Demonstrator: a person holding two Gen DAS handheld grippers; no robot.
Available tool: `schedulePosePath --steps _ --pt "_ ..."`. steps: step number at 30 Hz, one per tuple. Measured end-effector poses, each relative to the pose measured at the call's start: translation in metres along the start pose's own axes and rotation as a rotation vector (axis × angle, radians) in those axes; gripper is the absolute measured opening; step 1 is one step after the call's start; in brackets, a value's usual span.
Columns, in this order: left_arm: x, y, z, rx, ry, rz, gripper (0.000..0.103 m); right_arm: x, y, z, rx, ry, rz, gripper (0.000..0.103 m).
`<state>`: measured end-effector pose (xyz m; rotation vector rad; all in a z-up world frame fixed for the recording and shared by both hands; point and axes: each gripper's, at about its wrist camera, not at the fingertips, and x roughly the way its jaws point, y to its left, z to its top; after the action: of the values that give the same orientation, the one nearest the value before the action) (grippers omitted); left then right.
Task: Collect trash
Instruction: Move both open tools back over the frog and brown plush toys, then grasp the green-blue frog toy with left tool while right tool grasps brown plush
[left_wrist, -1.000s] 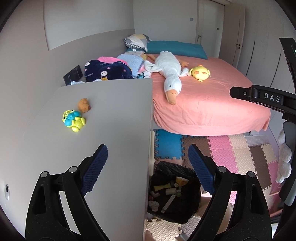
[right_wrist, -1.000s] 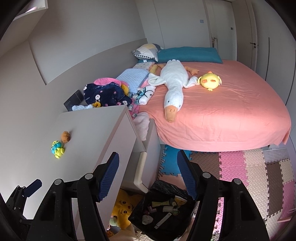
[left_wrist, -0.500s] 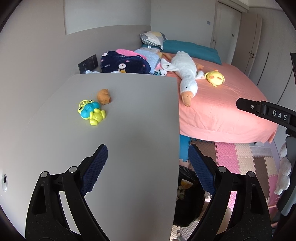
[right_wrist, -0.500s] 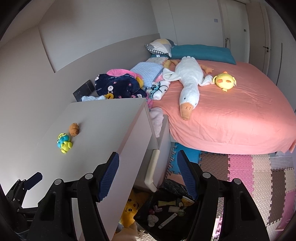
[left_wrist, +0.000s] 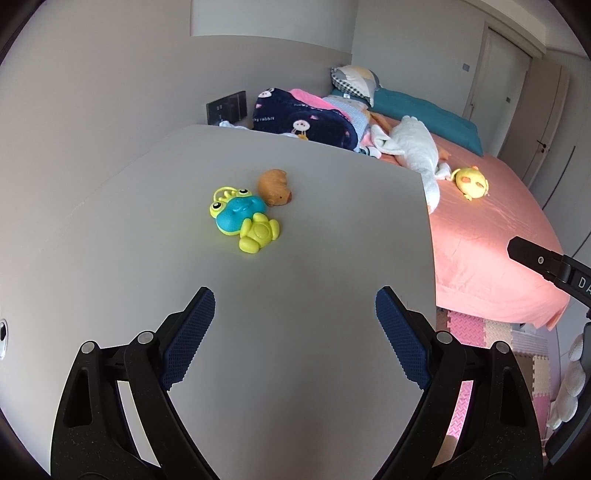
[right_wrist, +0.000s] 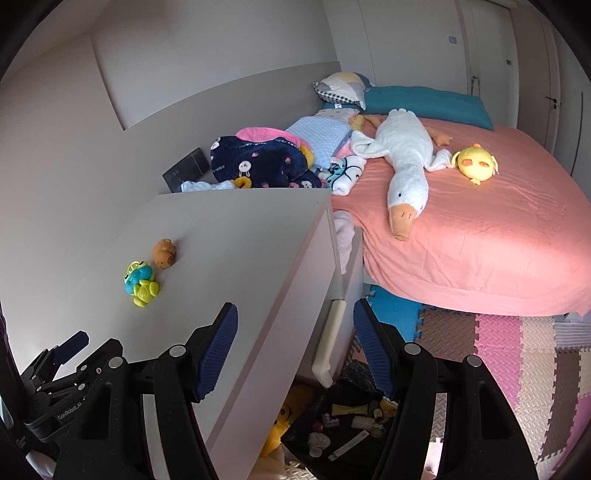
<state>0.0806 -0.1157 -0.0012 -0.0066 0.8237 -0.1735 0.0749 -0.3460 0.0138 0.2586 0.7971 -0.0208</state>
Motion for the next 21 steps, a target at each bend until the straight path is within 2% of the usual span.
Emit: schedulePosePath --steps 21 --pt "0.085 0.049 0.042 -0.127 0.053 0.080 0.086 0.074 0.046 0.027 -0.049 0.052 0.044 0.066"
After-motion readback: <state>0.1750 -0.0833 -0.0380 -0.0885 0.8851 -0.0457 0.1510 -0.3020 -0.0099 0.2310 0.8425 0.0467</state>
